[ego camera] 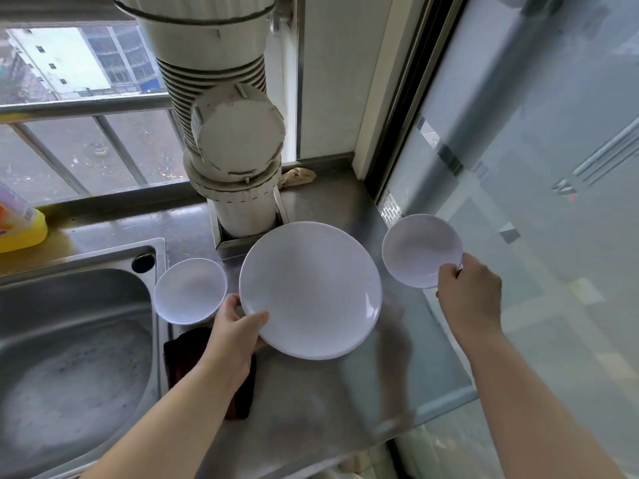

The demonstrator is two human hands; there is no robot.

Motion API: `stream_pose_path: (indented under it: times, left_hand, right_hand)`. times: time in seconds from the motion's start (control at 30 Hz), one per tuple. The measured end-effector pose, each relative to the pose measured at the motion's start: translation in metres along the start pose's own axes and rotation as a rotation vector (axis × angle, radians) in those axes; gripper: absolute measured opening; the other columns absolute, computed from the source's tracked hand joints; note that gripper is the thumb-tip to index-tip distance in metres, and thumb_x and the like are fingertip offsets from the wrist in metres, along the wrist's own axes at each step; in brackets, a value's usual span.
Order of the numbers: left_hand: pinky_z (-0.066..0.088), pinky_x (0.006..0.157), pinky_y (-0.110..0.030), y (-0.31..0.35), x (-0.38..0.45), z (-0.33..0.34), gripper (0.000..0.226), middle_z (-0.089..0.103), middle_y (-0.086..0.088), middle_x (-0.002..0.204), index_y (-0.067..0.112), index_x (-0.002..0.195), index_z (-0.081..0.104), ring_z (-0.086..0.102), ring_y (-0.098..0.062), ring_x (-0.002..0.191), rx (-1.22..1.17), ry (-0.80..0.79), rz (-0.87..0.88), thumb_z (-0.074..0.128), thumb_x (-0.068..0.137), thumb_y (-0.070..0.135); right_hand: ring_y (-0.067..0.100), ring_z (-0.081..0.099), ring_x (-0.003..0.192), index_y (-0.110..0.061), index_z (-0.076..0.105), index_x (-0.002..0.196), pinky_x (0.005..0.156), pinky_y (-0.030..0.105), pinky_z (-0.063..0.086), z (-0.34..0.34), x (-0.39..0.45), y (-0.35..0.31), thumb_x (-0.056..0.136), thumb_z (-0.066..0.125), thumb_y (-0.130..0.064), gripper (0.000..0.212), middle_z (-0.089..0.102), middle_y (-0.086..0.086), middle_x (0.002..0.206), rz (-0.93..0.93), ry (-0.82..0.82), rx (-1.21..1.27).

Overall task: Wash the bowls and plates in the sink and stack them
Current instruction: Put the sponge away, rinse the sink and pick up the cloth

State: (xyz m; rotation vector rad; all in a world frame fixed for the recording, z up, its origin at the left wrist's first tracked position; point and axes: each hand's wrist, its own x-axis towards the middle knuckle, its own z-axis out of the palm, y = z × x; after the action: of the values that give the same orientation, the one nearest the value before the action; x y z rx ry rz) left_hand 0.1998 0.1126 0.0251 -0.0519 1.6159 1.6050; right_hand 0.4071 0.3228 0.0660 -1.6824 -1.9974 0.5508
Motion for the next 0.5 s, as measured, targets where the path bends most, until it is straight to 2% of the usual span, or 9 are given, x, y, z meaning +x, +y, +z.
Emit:
stream_pose_path:
  times: [0.13, 0.23, 0.3, 0.43, 0.5]
  left_hand:
    - [0.053, 0.064, -0.036, -0.011, 0.008, 0.028, 0.026, 0.060, -0.010, 0.101, 0.012, 0.097, 0.048, 0.062, -0.025, 0.087, 0.017, 0.002, -0.041, 0.049, 0.086, -0.011]
    - [0.055, 0.065, -0.037, -0.018, 0.016, 0.050, 0.026, 0.057, -0.007, 0.096, 0.010, 0.098, 0.046, 0.060, -0.022, 0.082, 0.011, 0.001, -0.074, 0.048, 0.086, -0.013]
    - [0.055, 0.066, -0.037, -0.023, 0.024, 0.062, 0.025, 0.055, -0.007, 0.095, 0.011, 0.095, 0.046, 0.060, -0.021, 0.081, -0.003, 0.004, -0.099, 0.048, 0.086, -0.013]
    - [0.054, 0.065, -0.037, -0.028, 0.035, 0.083, 0.026, 0.055, -0.007, 0.098, 0.009, 0.105, 0.043, 0.060, -0.021, 0.083, -0.022, -0.021, -0.131, 0.049, 0.089, -0.010]
    - [0.055, 0.069, -0.037, -0.031, 0.042, 0.089, 0.024, 0.055, -0.007, 0.098, 0.011, 0.103, 0.044, 0.061, -0.023, 0.085, 0.054, -0.018, -0.142, 0.054, 0.089, -0.007]
  right_hand:
    - [0.017, 0.060, 0.052, -0.007, 0.062, 0.068, 0.055, 0.024, 0.046, -0.013, -0.006, -0.005, 0.083, 0.049, -0.015, 0.022, 0.064, 0.003, 0.052, 0.135, -0.102, 0.195]
    - [0.017, 0.058, 0.048, -0.008, 0.062, 0.065, 0.052, 0.026, 0.046, 0.003, -0.012, 0.002, 0.085, 0.050, -0.010, 0.024, 0.062, 0.002, 0.046, 0.313, -0.203, 0.401]
    - [0.015, 0.056, 0.046, -0.006, 0.060, 0.066, 0.045, 0.021, 0.044, 0.015, -0.015, 0.008, 0.087, 0.048, -0.007, 0.024, 0.061, 0.002, 0.045, 0.409, -0.237, 0.502]
    - [0.020, 0.056, 0.051, -0.006, 0.059, 0.068, 0.049, 0.024, 0.043, 0.028, -0.021, 0.011, 0.087, 0.047, -0.005, 0.022, 0.063, 0.004, 0.048, 0.427, -0.284, 0.529]
    - [0.020, 0.057, 0.053, -0.006, 0.061, 0.071, 0.052, 0.026, 0.044, 0.032, -0.023, 0.011, 0.088, 0.048, -0.007, 0.021, 0.064, 0.004, 0.049, 0.422, -0.305, 0.521]
